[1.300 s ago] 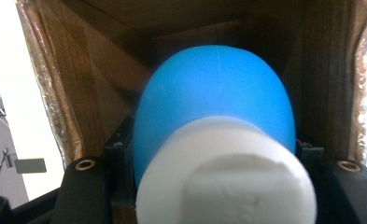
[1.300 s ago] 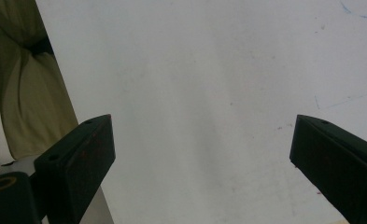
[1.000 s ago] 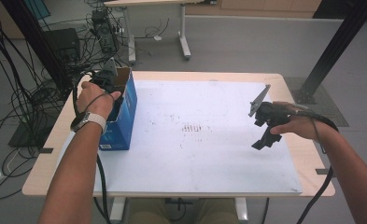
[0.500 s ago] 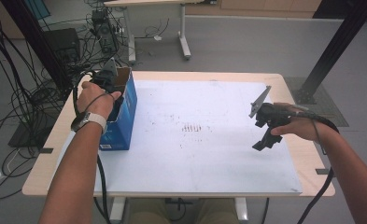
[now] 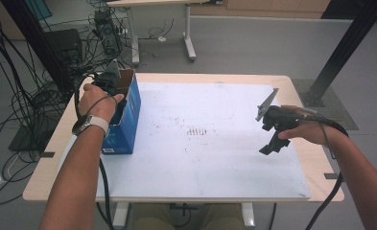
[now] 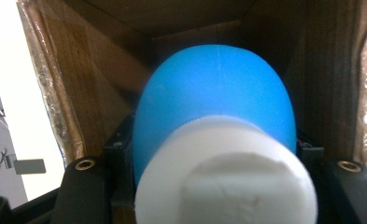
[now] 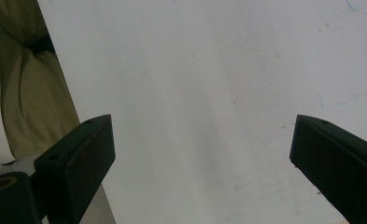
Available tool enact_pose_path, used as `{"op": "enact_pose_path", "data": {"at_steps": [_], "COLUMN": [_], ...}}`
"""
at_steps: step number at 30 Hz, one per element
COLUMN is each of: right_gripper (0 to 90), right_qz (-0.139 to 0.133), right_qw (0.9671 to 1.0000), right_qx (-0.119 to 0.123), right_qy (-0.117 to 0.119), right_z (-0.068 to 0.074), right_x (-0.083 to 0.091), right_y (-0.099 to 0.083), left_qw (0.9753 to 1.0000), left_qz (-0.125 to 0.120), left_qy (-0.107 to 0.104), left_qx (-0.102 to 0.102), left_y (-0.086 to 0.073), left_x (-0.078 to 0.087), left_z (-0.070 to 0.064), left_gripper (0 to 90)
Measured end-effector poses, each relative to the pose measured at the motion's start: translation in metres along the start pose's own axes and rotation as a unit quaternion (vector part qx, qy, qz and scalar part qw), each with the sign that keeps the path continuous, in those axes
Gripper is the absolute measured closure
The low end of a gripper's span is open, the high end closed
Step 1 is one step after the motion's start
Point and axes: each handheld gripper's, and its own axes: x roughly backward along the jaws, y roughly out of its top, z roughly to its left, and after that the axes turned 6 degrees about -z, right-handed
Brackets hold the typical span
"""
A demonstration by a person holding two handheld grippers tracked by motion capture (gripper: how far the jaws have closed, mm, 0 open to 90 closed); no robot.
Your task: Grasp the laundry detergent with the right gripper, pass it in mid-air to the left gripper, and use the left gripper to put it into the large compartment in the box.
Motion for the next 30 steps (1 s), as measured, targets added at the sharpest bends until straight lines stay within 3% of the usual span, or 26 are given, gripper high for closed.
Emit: {"op": "enact_pose_path", "data": {"at_steps": [30], "right_gripper": [6.8], "right_qz": [0.000], "right_qw": [1.0000], "right_qx": [-0.001], "right_qy": [-0.002], "right_z": [0.0017], "right_x": [0.0021], "right_y": [-0.0006], "left_qw": [1.0000], "left_qz": [-0.004], "left_qy": [0.000], "left_qx": [-0.002], "left_y": [-0.0009], "left_x": [-0.0001], "left_z": [0.0001], "left_gripper": [37.1]}}
